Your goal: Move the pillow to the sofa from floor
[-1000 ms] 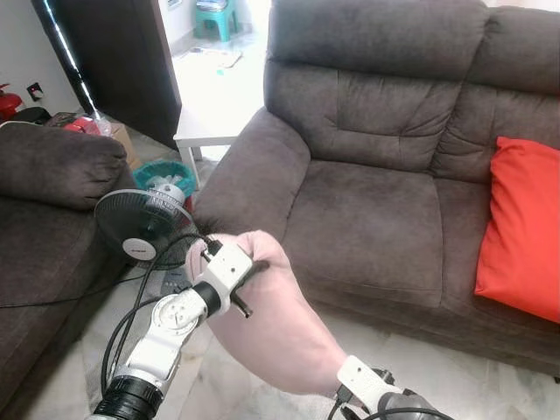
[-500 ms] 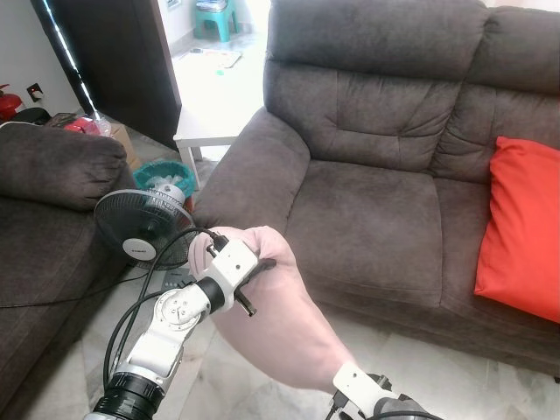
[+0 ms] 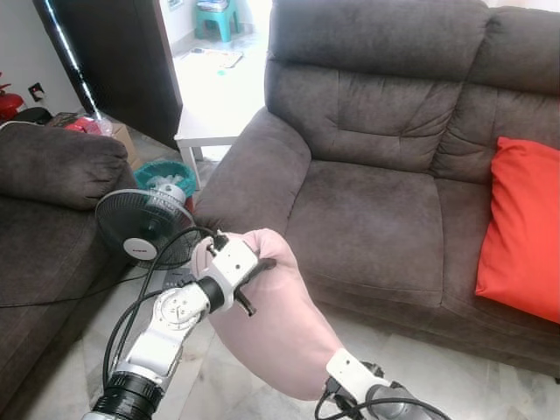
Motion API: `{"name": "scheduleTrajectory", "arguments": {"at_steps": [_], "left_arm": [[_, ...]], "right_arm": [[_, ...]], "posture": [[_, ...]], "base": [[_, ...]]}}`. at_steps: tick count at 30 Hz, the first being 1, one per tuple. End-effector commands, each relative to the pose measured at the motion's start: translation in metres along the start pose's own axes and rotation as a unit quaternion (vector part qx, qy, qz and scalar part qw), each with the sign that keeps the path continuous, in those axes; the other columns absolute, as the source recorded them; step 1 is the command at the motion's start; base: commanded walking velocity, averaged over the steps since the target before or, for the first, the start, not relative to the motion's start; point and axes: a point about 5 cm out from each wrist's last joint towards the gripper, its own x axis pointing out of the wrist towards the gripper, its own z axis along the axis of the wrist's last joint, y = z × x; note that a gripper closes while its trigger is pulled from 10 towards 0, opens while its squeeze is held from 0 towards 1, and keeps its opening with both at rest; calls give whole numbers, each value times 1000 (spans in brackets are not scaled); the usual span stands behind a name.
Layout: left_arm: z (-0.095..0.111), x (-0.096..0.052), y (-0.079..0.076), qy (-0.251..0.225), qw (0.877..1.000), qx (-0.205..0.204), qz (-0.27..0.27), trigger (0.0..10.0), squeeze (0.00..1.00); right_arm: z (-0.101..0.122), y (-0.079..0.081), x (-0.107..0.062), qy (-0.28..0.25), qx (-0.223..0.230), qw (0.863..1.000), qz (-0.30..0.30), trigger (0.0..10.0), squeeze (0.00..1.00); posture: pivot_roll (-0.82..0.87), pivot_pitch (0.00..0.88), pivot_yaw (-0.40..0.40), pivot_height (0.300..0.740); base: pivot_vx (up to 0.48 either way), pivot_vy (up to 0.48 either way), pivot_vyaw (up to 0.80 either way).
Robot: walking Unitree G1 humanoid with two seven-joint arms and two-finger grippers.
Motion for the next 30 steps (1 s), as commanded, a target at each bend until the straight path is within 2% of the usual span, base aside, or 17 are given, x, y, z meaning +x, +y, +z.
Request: {"name": "scheduleTrajectory", "arguments": {"at_steps": [1, 8, 15, 20, 24, 30], "left_arm": [[29, 5, 10, -52, 998, 35, 8, 10000, 0], [29, 6, 11, -52, 998, 37, 10, 10000, 0], [24, 4, 10, -39, 998, 47, 6, 10000, 0], [20, 3, 9, -33, 998, 48, 6, 10000, 0], [13, 3, 6, -16, 998, 54, -1, 10000, 0], [-6, 0, -1, 17, 999, 48, 0, 10000, 0]], "right_arm": [[0, 3, 0, 1, -1, 1000, 5, 0, 0], [4, 2, 1, -3, 3, 1000, 7, 0, 0], [22, 1, 3, -12, 3, 1000, 4, 0, 0], [19, 1, 3, -18, 10, 1000, 3, 0, 0], [21, -2, 2, -21, 11, 1000, 2, 0, 0], [19, -11, 0, -50, 46, 998, -10, 0, 0]], "posture": [[119, 36, -7, 740], [123, 32, -7, 740], [120, 31, -6, 740], [119, 33, -5, 740], [112, 38, -6, 740], [109, 41, -13, 740]], "base": [[0, 0, 0], [0, 0, 0], [0, 0, 0], [0, 0, 0], [0, 0, 0], [0, 0, 0]]}}
